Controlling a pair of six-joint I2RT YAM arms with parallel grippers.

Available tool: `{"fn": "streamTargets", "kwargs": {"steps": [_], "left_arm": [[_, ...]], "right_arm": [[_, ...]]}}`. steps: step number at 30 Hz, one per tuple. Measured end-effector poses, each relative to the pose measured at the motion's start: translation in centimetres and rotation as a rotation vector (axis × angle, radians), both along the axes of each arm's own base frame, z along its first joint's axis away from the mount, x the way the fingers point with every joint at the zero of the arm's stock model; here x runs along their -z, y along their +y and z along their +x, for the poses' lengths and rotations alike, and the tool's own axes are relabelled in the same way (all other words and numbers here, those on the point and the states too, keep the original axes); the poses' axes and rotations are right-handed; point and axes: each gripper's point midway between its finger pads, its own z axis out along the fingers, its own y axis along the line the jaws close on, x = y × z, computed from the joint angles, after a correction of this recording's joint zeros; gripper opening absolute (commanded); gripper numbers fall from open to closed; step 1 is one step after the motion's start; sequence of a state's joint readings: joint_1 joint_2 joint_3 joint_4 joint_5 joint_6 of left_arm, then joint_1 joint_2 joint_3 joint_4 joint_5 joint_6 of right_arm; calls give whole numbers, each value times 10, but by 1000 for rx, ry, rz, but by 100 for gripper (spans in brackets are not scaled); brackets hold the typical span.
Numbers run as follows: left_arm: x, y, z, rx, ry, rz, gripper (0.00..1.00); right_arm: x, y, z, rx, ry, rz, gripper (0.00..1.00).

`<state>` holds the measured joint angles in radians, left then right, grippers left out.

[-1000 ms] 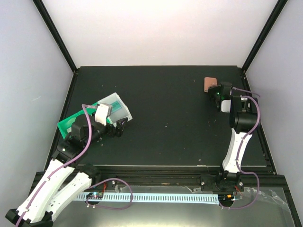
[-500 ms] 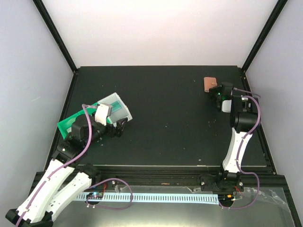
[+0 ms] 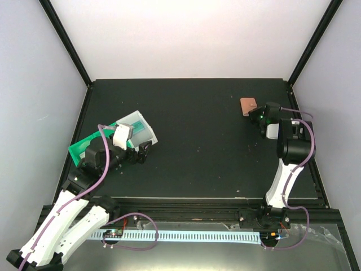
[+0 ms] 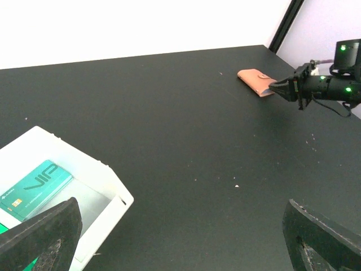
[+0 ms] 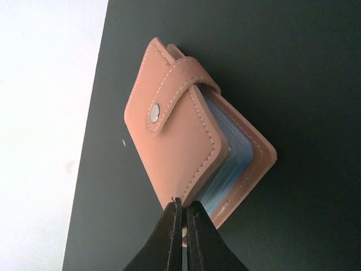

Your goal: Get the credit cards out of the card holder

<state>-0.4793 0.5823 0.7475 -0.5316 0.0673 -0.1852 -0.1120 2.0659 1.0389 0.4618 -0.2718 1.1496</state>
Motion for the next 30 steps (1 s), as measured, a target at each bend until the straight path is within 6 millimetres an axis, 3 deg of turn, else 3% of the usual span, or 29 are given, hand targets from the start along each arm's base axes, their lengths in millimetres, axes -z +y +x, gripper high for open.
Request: {"fn": "streamTargets", "kwargs": {"steps": [6,13,24,30], "left_arm": [[0,0,0,0,1,0,99],[1,-1,0,-5,14,-15,99],[17,-12,0,13,136,-82,99],[17,-15,-1,4,171,-128,96]], "right_arm": [[-6,10,-42,-54,22,-18,1],[3,36,-100,-158,76,-19,1],[-8,113,-188,-447,119,-97,1],[10,159,-241,-614,172,-106,1]]}}
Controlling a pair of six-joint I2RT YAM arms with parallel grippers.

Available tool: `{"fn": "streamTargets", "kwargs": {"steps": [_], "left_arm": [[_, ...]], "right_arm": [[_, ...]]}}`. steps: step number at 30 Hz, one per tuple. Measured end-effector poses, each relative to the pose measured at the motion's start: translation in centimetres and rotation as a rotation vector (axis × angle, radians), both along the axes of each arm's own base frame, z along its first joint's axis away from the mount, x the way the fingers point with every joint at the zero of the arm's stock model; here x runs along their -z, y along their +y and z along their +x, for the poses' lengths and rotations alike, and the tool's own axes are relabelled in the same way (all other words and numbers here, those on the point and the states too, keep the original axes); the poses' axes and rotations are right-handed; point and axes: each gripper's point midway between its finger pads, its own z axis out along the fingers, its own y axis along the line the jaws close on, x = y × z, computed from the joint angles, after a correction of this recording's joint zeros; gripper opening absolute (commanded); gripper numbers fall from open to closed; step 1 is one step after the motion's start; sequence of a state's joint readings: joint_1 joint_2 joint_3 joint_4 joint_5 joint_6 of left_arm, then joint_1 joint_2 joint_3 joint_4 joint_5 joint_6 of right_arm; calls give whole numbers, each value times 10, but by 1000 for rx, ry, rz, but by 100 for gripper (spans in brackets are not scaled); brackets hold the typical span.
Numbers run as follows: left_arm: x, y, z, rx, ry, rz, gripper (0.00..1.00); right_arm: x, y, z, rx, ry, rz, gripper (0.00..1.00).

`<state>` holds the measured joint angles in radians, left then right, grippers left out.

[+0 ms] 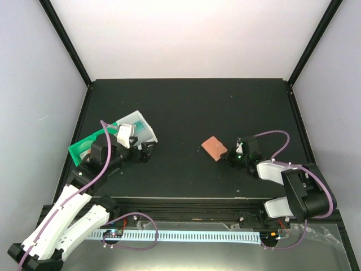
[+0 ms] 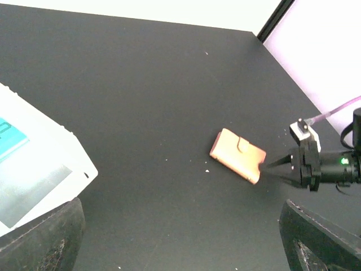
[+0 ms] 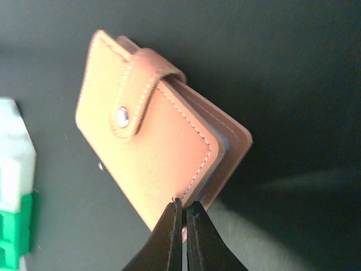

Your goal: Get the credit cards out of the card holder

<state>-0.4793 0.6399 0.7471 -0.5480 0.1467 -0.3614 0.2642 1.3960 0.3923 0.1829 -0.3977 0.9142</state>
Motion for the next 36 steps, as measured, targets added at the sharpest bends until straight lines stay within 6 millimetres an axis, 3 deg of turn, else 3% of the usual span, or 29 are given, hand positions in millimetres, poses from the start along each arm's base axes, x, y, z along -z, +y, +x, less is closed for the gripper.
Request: {"fn": "streamTargets", "kwargs": {"steps": [7,14,17,21,24,31,36], "left_arm": [[16,-10,-1,28,86,-26,92],[42,-22,-1,70,193,-17,88],[53,-27,-5,97,232,-12,88],[63,-34,-9,130,260,-19,87],[66,-38,-12,149,267,-36,86],[74,-48,-17,189,284,-49,83],[75,-50,-18,196,286,-43,84]], "right_arm": [[0,52,-45,-177,8,1,4],[-4,53,-60,-239,12,-51,27],[-17,53,-55,-271,-17,-92,33],[-45,58,-37,-315,-107,-144,37],[-54,61,-23,-348,-153,-193,39],[-31,69,2,-442,-137,-315,40],[-10,70,4,-504,-97,-365,39]]}}
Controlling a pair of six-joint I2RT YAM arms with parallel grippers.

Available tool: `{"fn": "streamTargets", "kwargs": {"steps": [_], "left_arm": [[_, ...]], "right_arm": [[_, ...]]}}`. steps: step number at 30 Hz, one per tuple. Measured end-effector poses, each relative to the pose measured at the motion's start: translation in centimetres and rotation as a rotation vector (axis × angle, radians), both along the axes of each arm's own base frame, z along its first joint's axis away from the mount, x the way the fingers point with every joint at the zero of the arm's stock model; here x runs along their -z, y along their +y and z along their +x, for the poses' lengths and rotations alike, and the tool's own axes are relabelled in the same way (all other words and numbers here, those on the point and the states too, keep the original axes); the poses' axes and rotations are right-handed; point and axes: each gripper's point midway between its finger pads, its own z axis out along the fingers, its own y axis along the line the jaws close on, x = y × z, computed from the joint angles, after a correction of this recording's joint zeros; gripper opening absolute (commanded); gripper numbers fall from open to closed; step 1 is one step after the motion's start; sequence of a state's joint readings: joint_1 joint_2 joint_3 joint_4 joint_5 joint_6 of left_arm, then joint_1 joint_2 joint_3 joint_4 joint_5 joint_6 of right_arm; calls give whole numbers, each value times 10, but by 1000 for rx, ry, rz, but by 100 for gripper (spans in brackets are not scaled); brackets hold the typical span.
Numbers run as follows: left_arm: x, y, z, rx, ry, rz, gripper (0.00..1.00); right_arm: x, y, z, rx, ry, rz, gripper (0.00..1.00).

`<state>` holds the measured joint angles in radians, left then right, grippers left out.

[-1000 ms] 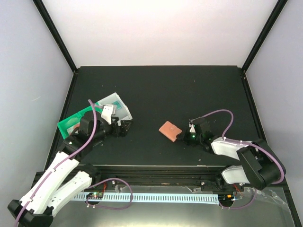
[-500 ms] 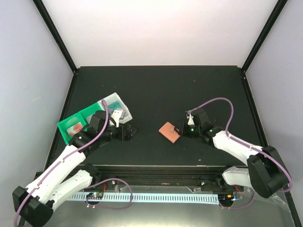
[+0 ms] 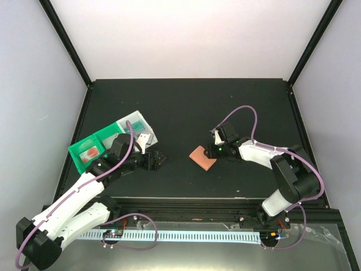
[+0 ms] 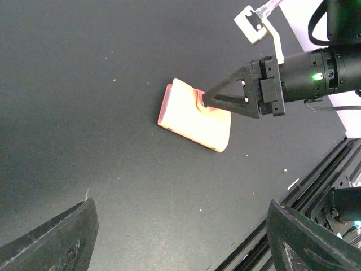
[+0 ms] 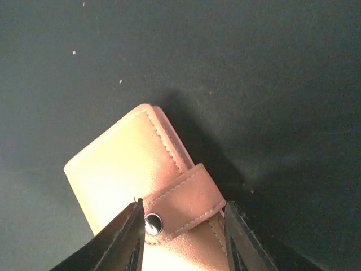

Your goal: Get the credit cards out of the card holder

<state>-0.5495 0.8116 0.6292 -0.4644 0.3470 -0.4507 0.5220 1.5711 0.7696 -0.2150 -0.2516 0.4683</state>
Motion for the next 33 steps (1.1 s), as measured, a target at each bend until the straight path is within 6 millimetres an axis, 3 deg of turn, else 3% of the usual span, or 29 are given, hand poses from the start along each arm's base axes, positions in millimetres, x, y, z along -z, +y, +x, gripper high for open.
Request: {"fn": "streamTargets", "kwargs": {"steps": [4,10,14,20,26,33], "left_arm": [[2,0,0,2,0,3,85],[14,-3,4,-1,27,14,84],[16,-6,7,-3,36,6,84],[16,-7,8,-3,35,2,84],[10,-6,7,-4,19,-9,84],[-2,-5,5,-7,-18,-36,84]], "right_arm": [[5,3,-12,-42,16,4,39],[16,11,-58,-133,57,6,37],[10,15,-74,-141,57,9,34],[-13,14,-73,-75,5,-14,31],[-37,32,-61,-62,-68,-45,25],[-26,42,-58,-68,-66,-139,24]]}}
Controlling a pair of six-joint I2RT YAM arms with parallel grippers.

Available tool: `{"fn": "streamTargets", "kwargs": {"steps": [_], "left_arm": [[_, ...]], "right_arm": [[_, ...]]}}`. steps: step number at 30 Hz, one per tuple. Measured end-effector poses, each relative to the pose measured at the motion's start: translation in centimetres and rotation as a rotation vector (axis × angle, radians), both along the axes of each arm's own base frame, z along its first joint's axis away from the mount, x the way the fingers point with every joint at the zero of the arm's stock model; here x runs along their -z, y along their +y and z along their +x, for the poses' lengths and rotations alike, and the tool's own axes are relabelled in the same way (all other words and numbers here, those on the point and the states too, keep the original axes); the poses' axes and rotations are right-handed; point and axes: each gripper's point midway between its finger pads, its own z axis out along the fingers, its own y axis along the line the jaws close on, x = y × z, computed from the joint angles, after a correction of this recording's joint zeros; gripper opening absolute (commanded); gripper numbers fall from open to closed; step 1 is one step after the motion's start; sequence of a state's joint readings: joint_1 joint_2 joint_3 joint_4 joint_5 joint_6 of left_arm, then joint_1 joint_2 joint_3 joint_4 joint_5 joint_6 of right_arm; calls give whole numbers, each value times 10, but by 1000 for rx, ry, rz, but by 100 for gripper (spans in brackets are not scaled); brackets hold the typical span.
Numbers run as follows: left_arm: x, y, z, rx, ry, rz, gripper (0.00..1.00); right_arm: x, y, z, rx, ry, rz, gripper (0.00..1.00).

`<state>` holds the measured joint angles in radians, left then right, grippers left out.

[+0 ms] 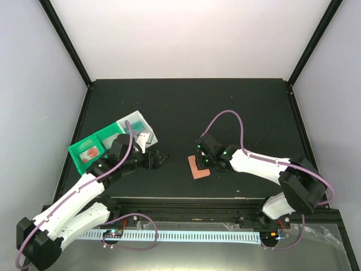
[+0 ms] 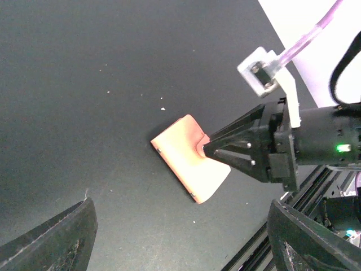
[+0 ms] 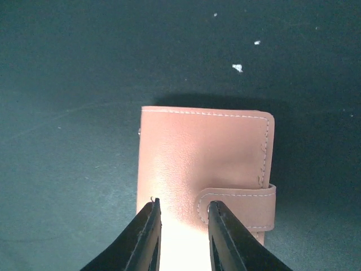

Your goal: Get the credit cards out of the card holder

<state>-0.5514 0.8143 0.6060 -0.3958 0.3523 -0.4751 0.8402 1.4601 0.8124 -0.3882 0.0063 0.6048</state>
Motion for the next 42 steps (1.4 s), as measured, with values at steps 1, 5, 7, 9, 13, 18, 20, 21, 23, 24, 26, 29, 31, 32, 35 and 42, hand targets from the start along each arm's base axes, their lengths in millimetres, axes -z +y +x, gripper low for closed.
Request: {"fn": "streamTargets", "kwargs": {"steps": [1,5,7,9,13,18,20,21,23,24,26,29,31,32,35,42], "left_arm": [[-1,0,0,-1,-5,-3,84],[-8,2,-1,-7,-29,-14,84],[-8,3,-2,-8,-32,-15,84],[-6,3,-2,-11,-28,-15,84],[-5,4,-2,-14,-22,-14,84],[-4,4,-2,-15,-19,-15,84],[-4,4,-2,-16,-18,-16,84],[-4,4,-2,-17,-17,-16,84],[-4,4,-2,-17,-16,-17,85],[-4,4,-2,-18,-16,-17,85],[-4,4,-3,-18,-16,-17,85],[-4,4,-2,-18,-16,-17,85],[-4,4,-2,-18,-16,-17,84],[-4,4,-2,-18,-16,-17,84],[-4,4,-2,-18,-16,-17,84],[-2,4,-3,-18,-12,-15,84]], "right_arm": [[3,0,-1,-2,4,-14,24],[14,-1,-4,-8,20,-60,23],[18,-1,-5,-9,23,-76,23],[22,-1,-5,-10,26,-89,23],[26,0,-4,-10,21,-118,23],[27,1,3,-1,-9,-151,19],[30,-1,6,6,-22,-171,18],[32,-1,7,9,-26,-182,18],[32,-2,8,12,-41,-198,18],[32,-2,8,12,-46,-205,18],[32,-3,7,11,-56,-219,18],[31,-4,6,8,-63,-239,18],[31,-5,4,7,-64,-254,18],[31,-6,4,6,-65,-261,18],[31,-8,2,3,-69,-282,18],[31,-8,-2,-8,-69,-317,19]]}}
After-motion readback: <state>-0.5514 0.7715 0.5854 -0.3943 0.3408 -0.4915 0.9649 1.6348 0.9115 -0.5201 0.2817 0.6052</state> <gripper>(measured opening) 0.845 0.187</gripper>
